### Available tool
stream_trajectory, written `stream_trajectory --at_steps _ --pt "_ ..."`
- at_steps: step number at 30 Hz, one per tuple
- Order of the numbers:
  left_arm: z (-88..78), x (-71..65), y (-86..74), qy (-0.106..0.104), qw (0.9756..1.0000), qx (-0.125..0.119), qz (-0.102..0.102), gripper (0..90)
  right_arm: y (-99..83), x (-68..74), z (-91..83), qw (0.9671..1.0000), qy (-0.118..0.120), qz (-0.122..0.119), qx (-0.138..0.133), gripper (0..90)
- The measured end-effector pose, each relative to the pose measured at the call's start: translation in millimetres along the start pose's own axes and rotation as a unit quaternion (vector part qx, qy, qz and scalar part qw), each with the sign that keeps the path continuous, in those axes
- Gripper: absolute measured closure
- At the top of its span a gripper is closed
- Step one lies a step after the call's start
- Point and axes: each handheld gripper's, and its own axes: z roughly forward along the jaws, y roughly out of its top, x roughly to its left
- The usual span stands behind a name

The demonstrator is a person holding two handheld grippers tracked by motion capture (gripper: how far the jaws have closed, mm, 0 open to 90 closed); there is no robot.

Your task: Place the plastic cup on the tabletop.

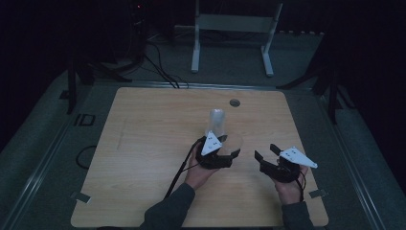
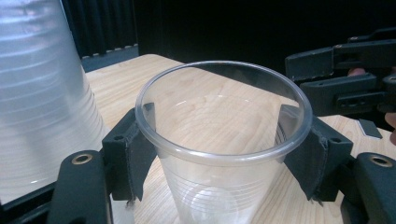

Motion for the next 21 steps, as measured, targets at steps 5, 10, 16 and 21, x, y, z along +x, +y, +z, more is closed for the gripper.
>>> stream_trajectory --at_steps 5,10,16,21 --pt "1.1 -0.3 -2.2 0.000 1.0000 0.003 0.002 29.8 -0.3 -0.2 -0.1 1.0000 0.000 0.000 0.001 30.0" --pt "1.8 0.7 -6.1 0.000 1.0000 0.008 0.004 29.6 -0.3 -0.6 -0.8 1.0000 0.000 0.001 0.000 30.1" --pt "3.1 0.5 -9.2 0.001 0.9999 0.011 0.003 29.5 -0.7 -0.6 -0.5 1.0000 0.000 0.000 0.000 30.1" --pt "3.7 1.5 -11.7 0.002 0.9999 0.015 0.002 29.5 -0.6 -1.0 -1.1 1.0000 0.000 0.000 0.000 30.1"
